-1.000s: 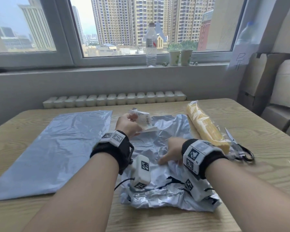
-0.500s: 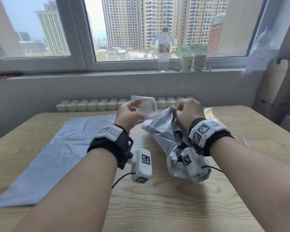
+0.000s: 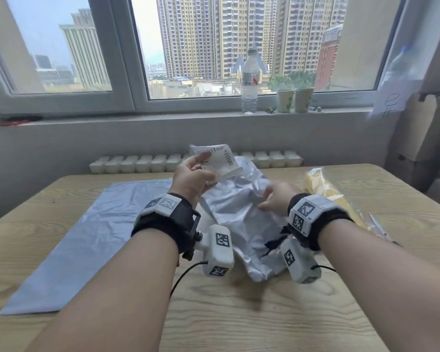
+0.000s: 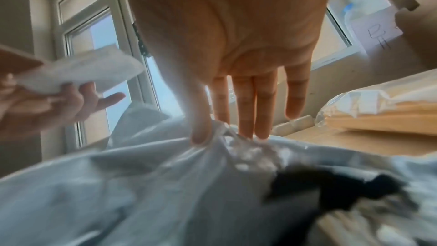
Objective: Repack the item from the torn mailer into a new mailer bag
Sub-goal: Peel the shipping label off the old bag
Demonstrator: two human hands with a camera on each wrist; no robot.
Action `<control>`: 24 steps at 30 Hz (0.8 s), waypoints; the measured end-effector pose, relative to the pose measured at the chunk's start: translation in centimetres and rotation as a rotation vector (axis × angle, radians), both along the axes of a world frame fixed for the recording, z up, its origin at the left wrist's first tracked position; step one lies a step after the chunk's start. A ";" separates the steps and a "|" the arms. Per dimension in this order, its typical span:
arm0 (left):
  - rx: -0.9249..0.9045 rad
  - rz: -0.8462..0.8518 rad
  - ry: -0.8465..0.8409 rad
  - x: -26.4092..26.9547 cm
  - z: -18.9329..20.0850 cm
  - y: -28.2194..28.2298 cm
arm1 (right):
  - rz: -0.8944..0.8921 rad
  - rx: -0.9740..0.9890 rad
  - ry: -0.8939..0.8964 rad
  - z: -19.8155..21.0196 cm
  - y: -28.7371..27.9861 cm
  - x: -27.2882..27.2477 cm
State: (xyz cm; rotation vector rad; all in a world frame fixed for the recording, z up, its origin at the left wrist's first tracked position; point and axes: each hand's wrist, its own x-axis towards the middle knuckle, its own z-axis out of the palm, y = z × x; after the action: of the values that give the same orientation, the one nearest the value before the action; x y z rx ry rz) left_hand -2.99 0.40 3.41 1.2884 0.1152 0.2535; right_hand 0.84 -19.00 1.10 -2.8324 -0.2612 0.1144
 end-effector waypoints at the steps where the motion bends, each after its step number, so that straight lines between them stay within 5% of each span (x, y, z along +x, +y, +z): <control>1: -0.007 -0.007 0.002 0.0 0.0 -0.1 | -0.004 -0.063 0.002 -0.4 -0.1 -0.2; 4: 0.035 -0.045 0.021 -0.2 -0.1 -0.5 | -0.032 0.030 0.006 -1.5 -0.4 0.0; 9: 0.112 -0.108 0.069 -0.8 -1.4 -2.6 | -0.082 0.716 -0.124 0.1 -1.2 -0.6; 11: 0.120 -0.157 0.086 -1.1 -2.1 -4.2 | -0.055 0.834 -0.072 0.6 -1.7 -1.6; 20: 0.327 -0.443 0.190 -3.3 -4.4 -12.6 | -0.176 0.798 0.060 -0.8 -9.2 -5.9; 24: 0.409 -0.519 0.254 -4.1 -5.2 -15.5 | -0.304 0.823 -0.018 -2.0 -12.6 -7.1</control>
State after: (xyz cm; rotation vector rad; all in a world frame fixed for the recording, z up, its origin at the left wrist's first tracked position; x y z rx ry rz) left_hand -7.10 -15.12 -1.83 1.7033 -0.0616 -0.3507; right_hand -6.21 -31.63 -0.89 -2.0193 0.1081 -0.0730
